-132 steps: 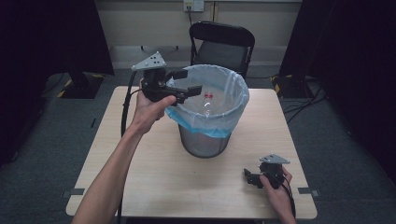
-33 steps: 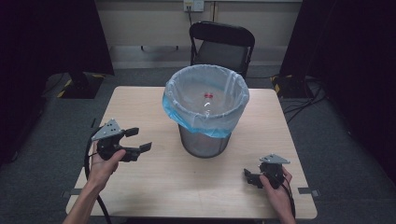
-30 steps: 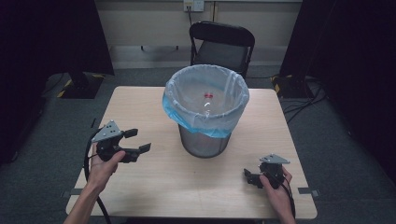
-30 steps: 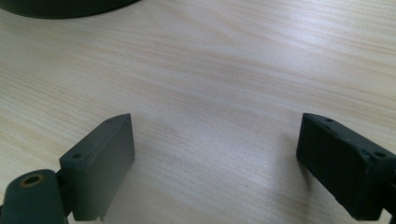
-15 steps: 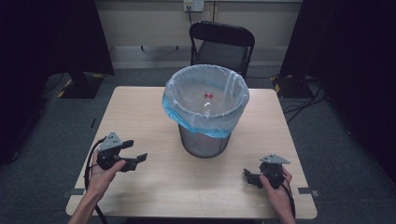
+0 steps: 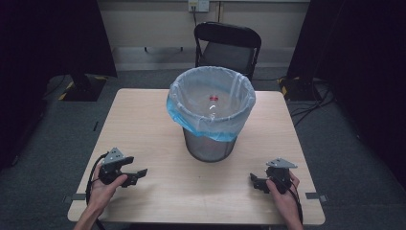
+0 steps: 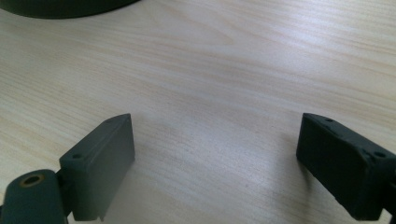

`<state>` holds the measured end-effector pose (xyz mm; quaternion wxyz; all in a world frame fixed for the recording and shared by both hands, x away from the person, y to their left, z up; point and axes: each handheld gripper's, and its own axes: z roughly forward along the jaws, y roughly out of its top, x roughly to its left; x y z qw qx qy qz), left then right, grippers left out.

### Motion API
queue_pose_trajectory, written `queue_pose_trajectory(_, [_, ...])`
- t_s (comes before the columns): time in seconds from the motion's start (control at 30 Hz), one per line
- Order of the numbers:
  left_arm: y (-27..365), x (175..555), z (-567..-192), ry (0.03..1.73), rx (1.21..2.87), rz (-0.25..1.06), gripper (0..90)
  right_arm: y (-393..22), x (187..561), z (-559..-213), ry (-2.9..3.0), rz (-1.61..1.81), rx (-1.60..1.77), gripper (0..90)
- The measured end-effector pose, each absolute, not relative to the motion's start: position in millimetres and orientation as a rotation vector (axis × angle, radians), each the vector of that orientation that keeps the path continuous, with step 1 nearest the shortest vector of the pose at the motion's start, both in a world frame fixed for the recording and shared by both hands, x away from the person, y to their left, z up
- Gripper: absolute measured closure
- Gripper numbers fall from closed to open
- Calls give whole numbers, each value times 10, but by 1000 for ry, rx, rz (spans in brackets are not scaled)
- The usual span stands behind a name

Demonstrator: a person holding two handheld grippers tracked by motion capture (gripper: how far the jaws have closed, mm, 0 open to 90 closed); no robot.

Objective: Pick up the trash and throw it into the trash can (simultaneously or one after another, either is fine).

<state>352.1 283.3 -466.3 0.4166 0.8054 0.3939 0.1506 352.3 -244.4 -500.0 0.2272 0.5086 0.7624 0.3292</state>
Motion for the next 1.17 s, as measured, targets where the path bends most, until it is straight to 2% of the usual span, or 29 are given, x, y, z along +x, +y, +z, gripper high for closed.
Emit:
queue_pose_trajectory(0.53, [2826, 3544, -4911, 1061, 2099, 358, 201, -2444, 3523, -5000, 2101, 907, 1401, 107])
queue_pose_trajectory(0.8, [2752, 3518, -4956, 1093, 2119, 416, 188, -2444, 3523, -5000, 2101, 907, 1402, 107])
queue_pose_trajectory(0.9, [2707, 3488, -4997, 1079, 2110, 460, 145, -2444, 3523, -5000, 2101, 907, 1402, 107])
queue_pose_trajectory(1.17, [2714, 3484, -5006, 1071, 2105, 461, 137, -2444, 3523, -5000, 2101, 907, 1401, 107])
